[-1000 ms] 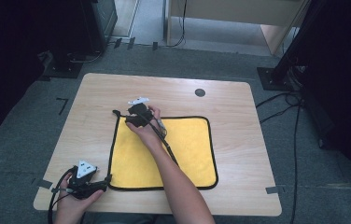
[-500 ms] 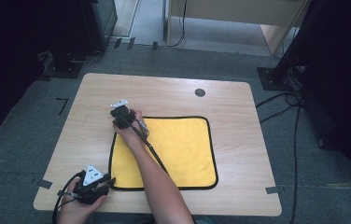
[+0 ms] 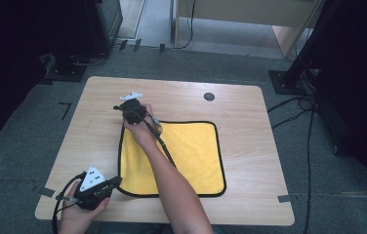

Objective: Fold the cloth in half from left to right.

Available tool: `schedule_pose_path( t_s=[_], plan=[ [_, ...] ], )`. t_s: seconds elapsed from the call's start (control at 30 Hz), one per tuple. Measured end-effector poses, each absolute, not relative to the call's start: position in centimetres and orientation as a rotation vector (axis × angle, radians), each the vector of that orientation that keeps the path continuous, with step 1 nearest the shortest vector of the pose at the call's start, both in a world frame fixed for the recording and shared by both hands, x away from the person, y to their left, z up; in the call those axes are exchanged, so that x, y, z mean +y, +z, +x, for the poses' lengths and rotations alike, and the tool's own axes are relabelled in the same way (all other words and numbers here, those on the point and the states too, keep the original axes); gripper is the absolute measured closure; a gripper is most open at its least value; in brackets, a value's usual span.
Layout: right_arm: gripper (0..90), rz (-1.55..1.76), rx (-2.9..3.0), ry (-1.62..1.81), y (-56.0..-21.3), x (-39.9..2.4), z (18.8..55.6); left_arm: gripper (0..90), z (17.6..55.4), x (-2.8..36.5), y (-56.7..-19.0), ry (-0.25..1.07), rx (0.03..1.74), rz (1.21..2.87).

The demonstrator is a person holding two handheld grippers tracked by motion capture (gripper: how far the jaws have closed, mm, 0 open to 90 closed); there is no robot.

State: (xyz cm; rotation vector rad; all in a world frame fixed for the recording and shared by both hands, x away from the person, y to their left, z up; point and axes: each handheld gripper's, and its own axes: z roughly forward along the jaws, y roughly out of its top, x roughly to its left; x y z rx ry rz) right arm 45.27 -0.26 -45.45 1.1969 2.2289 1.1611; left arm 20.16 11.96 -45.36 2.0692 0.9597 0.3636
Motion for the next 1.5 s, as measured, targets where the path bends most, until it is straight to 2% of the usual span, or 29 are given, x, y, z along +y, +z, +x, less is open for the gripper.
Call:
schedule_pose_path(
  t_s=[0.23,0.47,0.63,0.7,0.77,0.8,0.83,0.93,1.03,1.2,1.4,1.5],
  plan=[
    [84.6,1.238,2.157,1.205,-43.4,-8.5,44.0,87.3,20.3,4.1,-44.3,0.306,0.803,2.083],
    [84.7,1.427,2.064,1.198,-44.8,-19.3,43.4,87.3,21.3,-3.2,-45.8,0.181,0.738,2.081],
    [84.6,1.467,2.028,1.125,-46.2,-24.5,42.6,87.3,21.4,-7.0,-46.7,0.129,0.698,2.076],
    [84.5,1.496,2.003,1.111,-46.8,-26.4,42.3,83.4,21.4,-8.0,-46.9,0.085,0.655,2.049],
    [84.0,1.511,1.953,1.078,-47.1,-27.7,42.1,75.7,21.4,-8.3,-46.9,0.001,0.609,2.018],
    [74.4,1.532,1.907,1.049,-47.3,-28.6,42.1,64.1,21.2,-8.3,-46.7,0.033,0.611,2.023],
    [70.8,1.566,1.874,1.042,-47.3,-29.3,42.0,57.2,21.1,-8.0,-46.6,0.057,0.608,2.032],
    [68.2,1.569,1.873,1.048,-47.4,-30.5,41.5,50.1,21.3,-5.9,-46.5,0.090,0.651,2.011],
    [63.1,1.519,1.928,1.044,-47.4,-30.3,40.5,49.8,22.3,-3.3,-46.7,0.133,0.720,2.002],
    [60.2,1.521,1.974,0.991,-48.2,-29.6,38.6,49.7,23.4,0.2,-48.5,0.202,0.852,2.052],
    [50.9,1.599,2.011,0.911,-50.9,-29.0,36.4,46.8,23.2,0.5,-50.6,0.188,0.877,2.155],
    [48.9,1.582,1.964,0.905,-51.6,-28.6,35.6,46.6,22.7,-0.3,-51.1,0.267,0.870,2.221]
  ],
)
